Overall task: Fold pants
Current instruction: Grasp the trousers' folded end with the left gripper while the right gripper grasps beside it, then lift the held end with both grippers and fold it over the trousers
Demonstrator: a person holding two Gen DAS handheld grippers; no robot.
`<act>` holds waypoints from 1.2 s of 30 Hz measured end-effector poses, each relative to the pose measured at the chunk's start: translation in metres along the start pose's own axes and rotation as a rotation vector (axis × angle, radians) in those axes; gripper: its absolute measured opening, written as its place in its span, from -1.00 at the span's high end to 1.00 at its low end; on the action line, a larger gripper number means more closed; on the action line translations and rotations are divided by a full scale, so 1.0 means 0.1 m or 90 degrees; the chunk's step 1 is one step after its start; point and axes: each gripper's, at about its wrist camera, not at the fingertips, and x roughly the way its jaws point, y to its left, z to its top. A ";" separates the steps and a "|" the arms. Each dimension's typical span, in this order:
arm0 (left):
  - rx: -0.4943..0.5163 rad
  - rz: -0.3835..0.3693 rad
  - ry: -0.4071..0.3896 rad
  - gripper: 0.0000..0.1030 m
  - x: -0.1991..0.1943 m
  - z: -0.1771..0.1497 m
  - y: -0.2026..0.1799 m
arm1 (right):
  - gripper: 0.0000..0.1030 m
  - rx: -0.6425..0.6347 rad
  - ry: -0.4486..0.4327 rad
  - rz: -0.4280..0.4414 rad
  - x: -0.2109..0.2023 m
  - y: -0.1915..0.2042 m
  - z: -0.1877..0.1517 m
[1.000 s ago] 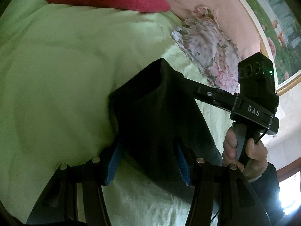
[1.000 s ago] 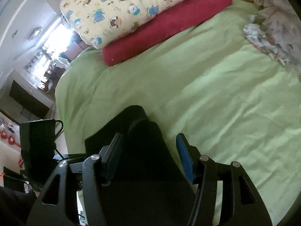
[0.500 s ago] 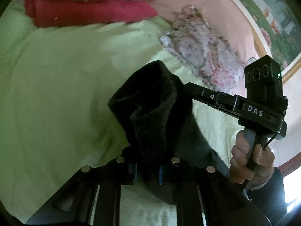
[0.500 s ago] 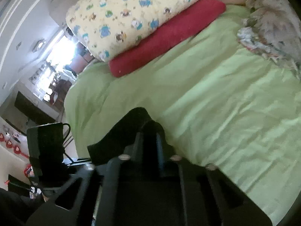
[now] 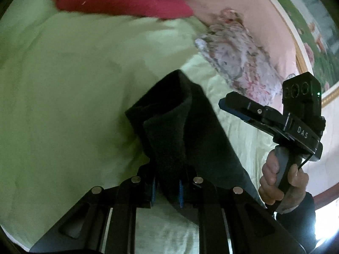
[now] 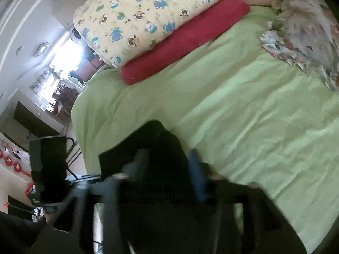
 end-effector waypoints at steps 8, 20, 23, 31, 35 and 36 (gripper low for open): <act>-0.018 0.004 -0.003 0.56 0.15 0.01 0.11 | -0.04 0.006 0.061 0.001 0.46 -0.11 0.07; 0.081 -0.026 -0.051 0.76 -0.25 0.04 -0.59 | 0.60 -0.031 -0.009 -0.001 -0.05 0.18 0.02; 0.121 -0.049 -0.065 0.76 -0.39 0.00 -0.93 | 0.62 -0.018 -0.057 0.009 -0.44 0.21 -0.05; 0.232 -0.103 -0.057 0.76 -0.53 -0.32 -1.83 | 0.63 0.023 -0.160 0.003 -1.44 0.20 -0.45; 0.276 -0.121 -0.044 0.76 -0.51 -0.56 -2.13 | 0.63 0.064 -0.208 0.012 -1.87 0.06 -0.78; 0.285 -0.125 -0.039 0.76 -0.50 -0.62 -2.21 | 0.63 0.071 -0.216 0.011 -1.94 0.03 -0.84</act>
